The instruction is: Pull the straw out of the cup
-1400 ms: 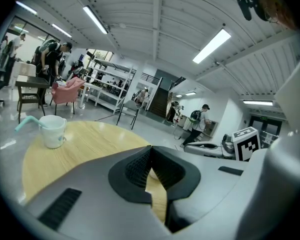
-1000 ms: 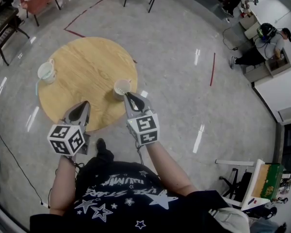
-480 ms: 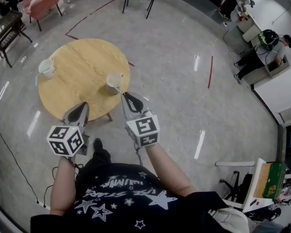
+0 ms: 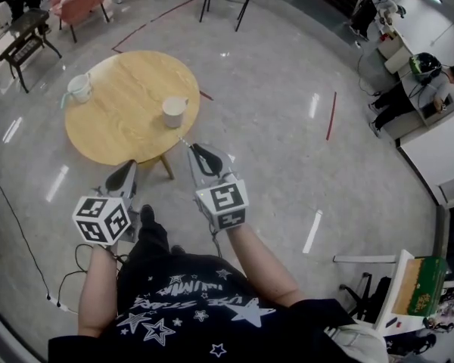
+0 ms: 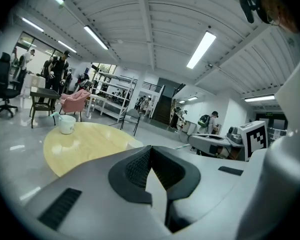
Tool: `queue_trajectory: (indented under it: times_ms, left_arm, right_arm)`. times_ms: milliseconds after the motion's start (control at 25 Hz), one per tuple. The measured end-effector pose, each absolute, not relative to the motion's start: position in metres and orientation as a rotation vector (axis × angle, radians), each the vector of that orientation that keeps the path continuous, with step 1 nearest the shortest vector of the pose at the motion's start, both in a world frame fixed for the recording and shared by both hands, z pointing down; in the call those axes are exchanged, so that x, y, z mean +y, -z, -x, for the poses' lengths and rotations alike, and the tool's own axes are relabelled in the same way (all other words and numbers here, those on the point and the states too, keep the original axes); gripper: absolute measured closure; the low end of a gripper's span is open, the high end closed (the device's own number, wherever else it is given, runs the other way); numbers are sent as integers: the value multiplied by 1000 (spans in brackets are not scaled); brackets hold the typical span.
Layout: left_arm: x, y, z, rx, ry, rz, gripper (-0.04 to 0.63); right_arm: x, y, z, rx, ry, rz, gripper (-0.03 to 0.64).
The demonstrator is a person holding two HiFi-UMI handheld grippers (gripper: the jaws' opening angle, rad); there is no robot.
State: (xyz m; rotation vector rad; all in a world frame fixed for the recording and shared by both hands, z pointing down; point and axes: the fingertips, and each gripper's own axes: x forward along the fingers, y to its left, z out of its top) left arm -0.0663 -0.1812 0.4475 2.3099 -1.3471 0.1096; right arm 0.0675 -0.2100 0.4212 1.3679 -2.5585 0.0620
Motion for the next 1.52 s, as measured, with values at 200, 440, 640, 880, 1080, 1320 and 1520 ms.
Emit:
queue_trajectory:
  times_ms: [200, 440, 640, 880, 1080, 1320, 1520]
  left_arm:
    - [-148, -447, 58, -1362, -117, -2313, 589]
    - [-132, -446, 57, -1368, -128, -2320, 589]
    - [-125, -445, 64, -1370, -112, -2328, 589]
    - [-98, -440, 98, -1386, -88, -2298, 589]
    - [-65, -445, 122, -1394, -89, -2278, 589]
    - [-23, -445, 136, -1391, -85, -2281, 589]
    - [13, -445, 145, -1380, -73, -2283, 589]
  right_arm:
    - [-180, -424, -75, -2571, -56, -1343, 595]
    - [-163, -424, -77, -2571, -55, -1337, 595]
    - [-156, -427, -69, -2573, -79, -1340, 595]
    - [-133, -417, -42, -2569, -86, -1340, 595]
    - [-101, -416, -22, -2567, -86, -1340, 595]
    - [-59, -421, -14, -2556, -115, -1354, 597]
    - [-21, -419, -8, -2535, -88, -1363, 597]
